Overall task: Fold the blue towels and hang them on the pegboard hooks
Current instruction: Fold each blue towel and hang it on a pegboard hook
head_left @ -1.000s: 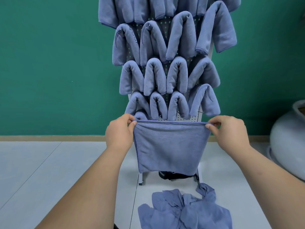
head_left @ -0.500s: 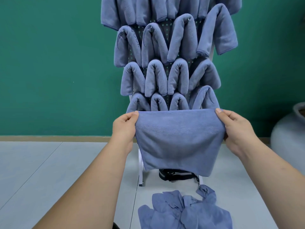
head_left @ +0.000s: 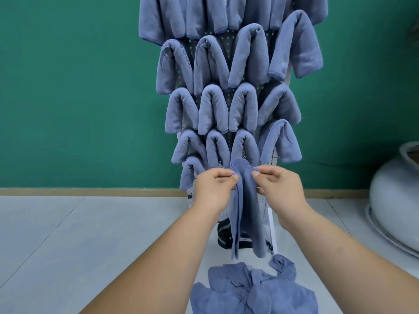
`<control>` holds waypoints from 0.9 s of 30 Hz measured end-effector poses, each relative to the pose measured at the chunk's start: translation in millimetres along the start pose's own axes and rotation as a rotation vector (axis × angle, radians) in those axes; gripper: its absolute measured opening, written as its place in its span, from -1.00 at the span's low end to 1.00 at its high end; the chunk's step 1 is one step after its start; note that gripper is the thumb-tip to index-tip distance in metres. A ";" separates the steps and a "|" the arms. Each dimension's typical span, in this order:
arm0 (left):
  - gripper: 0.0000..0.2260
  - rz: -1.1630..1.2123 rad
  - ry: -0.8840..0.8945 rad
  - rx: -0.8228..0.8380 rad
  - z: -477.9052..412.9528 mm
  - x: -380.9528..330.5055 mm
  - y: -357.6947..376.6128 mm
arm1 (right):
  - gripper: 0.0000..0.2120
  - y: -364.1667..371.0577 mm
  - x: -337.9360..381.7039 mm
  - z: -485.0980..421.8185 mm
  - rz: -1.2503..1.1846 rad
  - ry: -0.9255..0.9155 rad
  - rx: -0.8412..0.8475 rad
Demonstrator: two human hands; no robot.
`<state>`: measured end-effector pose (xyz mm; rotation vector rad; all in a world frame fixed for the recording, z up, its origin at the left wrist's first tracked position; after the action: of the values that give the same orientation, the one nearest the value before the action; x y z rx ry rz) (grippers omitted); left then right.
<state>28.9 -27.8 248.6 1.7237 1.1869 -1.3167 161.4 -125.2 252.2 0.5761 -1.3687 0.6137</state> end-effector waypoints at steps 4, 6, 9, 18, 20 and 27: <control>-0.95 -0.024 0.058 0.033 4.8 1.5 7.9 | -0.92 7.5 -7.8 1.9 0.139 -0.087 0.005; -0.95 -0.029 0.069 0.037 5.3 2.8 8.3 | -0.92 7.9 -8.6 1.2 0.175 -0.109 0.001; -0.96 -0.012 0.069 0.038 5.1 3.2 8.0 | -0.90 6.1 -8.8 -0.1 0.211 -0.124 -0.004; -0.83 0.016 0.032 0.162 8.7 -7.6 8.5 | -0.81 5.5 -7.4 5.9 0.326 -0.167 -0.039; -0.81 0.010 0.063 0.191 6.0 -10.7 3.0 | -0.87 3.3 -7.7 2.0 0.335 -0.176 -0.072; -0.80 -0.740 0.231 0.339 -7.4 7.5 -34.8 | -0.81 -3.7 -1.1 0.7 0.399 -0.247 0.001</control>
<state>0.0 -6.2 244.2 1.7670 1.9483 -1.8619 163.3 -128.4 251.1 0.3880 -1.7364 0.8851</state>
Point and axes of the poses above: each hand's wrist, its own z-axis away from the middle knuckle, its own y-axis out of the palm, x = y × z, the point moved 1 cm from there along -z, towards the middle knuckle, and after that the axes turned 15 degrees about y, right-handed, at the moved point
